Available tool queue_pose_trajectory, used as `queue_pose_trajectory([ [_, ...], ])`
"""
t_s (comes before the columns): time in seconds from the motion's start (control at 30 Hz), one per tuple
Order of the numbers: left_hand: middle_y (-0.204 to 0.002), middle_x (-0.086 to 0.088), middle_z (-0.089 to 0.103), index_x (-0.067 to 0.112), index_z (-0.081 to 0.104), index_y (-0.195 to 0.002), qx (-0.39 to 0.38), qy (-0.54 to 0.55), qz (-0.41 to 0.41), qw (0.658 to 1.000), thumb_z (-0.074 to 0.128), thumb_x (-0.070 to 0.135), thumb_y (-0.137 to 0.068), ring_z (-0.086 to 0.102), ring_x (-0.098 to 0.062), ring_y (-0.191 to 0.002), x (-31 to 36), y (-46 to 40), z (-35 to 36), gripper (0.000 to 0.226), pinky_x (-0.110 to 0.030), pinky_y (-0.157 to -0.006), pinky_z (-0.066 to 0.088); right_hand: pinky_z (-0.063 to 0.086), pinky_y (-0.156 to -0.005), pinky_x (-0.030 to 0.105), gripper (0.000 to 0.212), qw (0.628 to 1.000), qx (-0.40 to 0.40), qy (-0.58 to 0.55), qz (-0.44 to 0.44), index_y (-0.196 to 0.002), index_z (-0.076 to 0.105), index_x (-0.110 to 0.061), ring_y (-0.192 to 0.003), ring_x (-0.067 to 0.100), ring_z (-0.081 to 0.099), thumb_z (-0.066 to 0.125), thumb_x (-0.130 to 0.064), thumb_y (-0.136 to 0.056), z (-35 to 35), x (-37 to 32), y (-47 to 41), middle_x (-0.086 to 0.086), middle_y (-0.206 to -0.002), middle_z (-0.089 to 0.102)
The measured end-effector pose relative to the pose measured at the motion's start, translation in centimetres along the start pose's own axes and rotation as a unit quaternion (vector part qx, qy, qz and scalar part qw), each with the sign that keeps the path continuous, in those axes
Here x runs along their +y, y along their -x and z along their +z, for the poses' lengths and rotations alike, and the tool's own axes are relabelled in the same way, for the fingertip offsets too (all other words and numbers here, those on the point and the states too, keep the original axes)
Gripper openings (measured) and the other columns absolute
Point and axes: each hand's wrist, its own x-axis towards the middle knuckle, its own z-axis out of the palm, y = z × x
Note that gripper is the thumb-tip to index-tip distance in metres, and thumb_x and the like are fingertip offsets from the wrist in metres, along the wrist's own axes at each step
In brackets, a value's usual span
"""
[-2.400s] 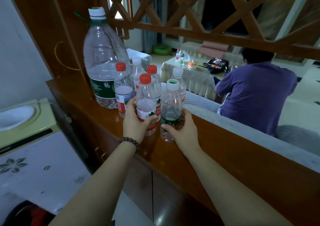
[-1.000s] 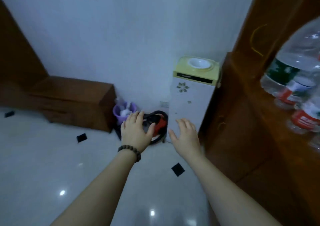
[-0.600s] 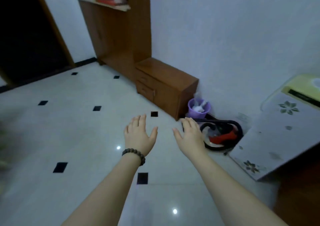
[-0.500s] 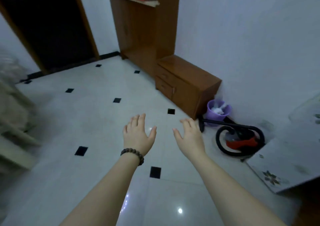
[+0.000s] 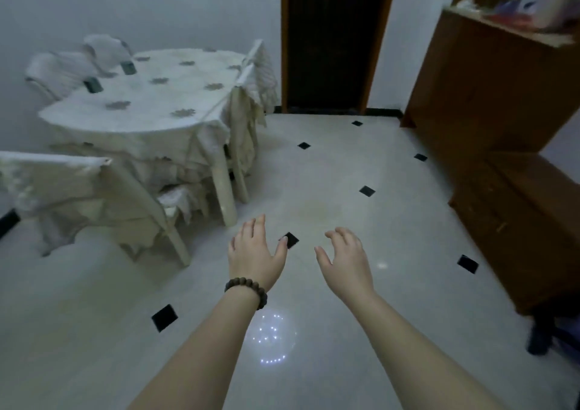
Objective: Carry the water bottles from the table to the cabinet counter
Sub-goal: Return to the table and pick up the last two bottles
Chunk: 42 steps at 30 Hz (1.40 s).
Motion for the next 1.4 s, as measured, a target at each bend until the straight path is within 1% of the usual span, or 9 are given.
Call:
queue_pose_trajectory([
  [0.17, -0.154, 0.0, 0.029, 0.021, 0.023, -0.149, 0.04, -0.02, -0.086, 0.995, 0.045, 0.05, -0.091, 0.017, -0.018, -0.144, -7.9, -1.8, -4.5, 0.068, -0.042, -0.116, 0.016, 0.029, -0.11, 0.038, 0.042, 0.996, -0.056, -0.008, -0.076, -0.126, 0.056, -0.009, -0.133, 0.027, 0.037, 0.057, -0.032, -0.091, 5.2, -7.3, -2.8, 0.011, -0.137, 0.049],
  [0.3, -0.152, -0.002, 0.032, 0.02, 0.027, -0.148, 0.071, -0.029, -0.144, 0.987, 0.048, 0.049, -0.09, 0.02, -0.02, -0.143, -12.4, -3.7, -7.3, 0.068, -0.044, -0.115, 0.017, 0.026, -0.111, 0.035, 0.044, 0.989, -0.088, -0.003, -0.121, -0.13, 0.053, -0.01, -0.135, 0.025, 0.034, 0.055, -0.032, -0.092, 7.7, -11.8, -5.8, 0.009, -0.141, 0.045],
  [0.53, -0.153, -0.002, 0.03, 0.021, 0.027, -0.147, 0.112, -0.036, -0.195, 0.974, 0.048, 0.048, -0.091, 0.018, -0.02, -0.144, -17.5, -9.3, -9.4, 0.066, -0.044, -0.115, 0.017, 0.028, -0.11, 0.037, 0.044, 0.975, -0.115, 0.003, -0.19, -0.129, 0.052, -0.009, -0.134, 0.026, 0.034, 0.052, -0.034, -0.093, 11.8, -17.3, -13.3, 0.01, -0.141, 0.044],
  [0.7, -0.153, -0.002, 0.03, 0.021, 0.026, -0.148, 0.135, -0.05, -0.238, 0.961, 0.047, 0.052, -0.09, 0.019, -0.019, -0.144, -21.1, -15.9, -10.4, 0.069, -0.041, -0.116, 0.016, 0.032, -0.109, 0.037, 0.044, 0.965, -0.129, -0.002, -0.227, -0.129, 0.053, -0.01, -0.132, 0.025, 0.036, 0.052, -0.035, -0.093, 15.5, -21.4, -20.6, 0.008, -0.136, 0.047],
  [0.83, -0.154, -0.001, 0.028, 0.022, 0.024, -0.148, 0.156, -0.062, -0.276, 0.946, 0.045, 0.052, -0.089, 0.017, -0.018, -0.144, -23.8, -21.0, -12.3, 0.069, -0.044, -0.116, 0.016, 0.033, -0.108, 0.038, 0.043, 0.956, -0.146, -0.003, -0.256, -0.128, 0.053, -0.011, -0.132, 0.025, 0.036, 0.052, -0.035, -0.093, 18.0, -25.9, -26.4, 0.007, -0.138, 0.047],
  [0.97, -0.154, -0.001, 0.028, 0.022, 0.026, -0.147, 0.184, -0.067, -0.336, 0.921, 0.046, 0.052, -0.09, 0.018, -0.018, -0.144, -27.7, -23.5, -14.6, 0.068, -0.044, -0.117, 0.015, 0.032, -0.107, 0.037, 0.043, 0.936, -0.176, -0.01, -0.305, -0.128, 0.054, -0.008, -0.13, 0.027, 0.039, 0.054, -0.031, -0.092, 21.4, -31.5, -30.3, 0.01, -0.135, 0.049],
  [1.1, -0.149, -0.004, 0.036, 0.02, 0.031, -0.145, 0.211, -0.082, -0.395, 0.89, 0.047, 0.052, -0.088, 0.029, -0.022, -0.139, -32.6, -23.3, -17.5, 0.067, -0.044, -0.113, 0.023, 0.032, -0.108, 0.037, 0.042, 0.91, -0.225, -0.032, -0.346, -0.129, 0.053, -0.011, -0.131, 0.024, 0.036, 0.052, -0.033, -0.093, 25.4, -37.5, -30.9, 0.007, -0.137, 0.046],
  [1.23, -0.148, -0.006, 0.037, 0.017, 0.032, -0.145, 0.24, -0.102, -0.434, 0.862, 0.049, 0.048, -0.089, 0.028, -0.023, -0.138, -37.8, -22.4, -20.7, 0.066, -0.042, -0.113, 0.023, 0.034, -0.107, 0.037, 0.043, 0.881, -0.256, -0.042, -0.396, -0.131, 0.051, -0.014, -0.129, 0.022, 0.038, 0.051, -0.035, -0.093, 29.5, -43.9, -30.2, 0.004, -0.137, 0.046],
  [1.4, -0.151, -0.004, 0.033, 0.017, 0.029, -0.147, 0.269, -0.105, -0.474, 0.832, 0.049, 0.046, -0.09, 0.024, -0.022, -0.141, -45.6, -21.3, -24.8, 0.067, -0.044, -0.114, 0.021, 0.033, -0.109, 0.038, 0.045, 0.849, -0.28, -0.045, -0.445, -0.133, 0.049, -0.012, -0.129, 0.025, 0.039, 0.051, -0.033, -0.093, 35.3, -52.9, -28.5, 0.008, -0.139, 0.044],
])
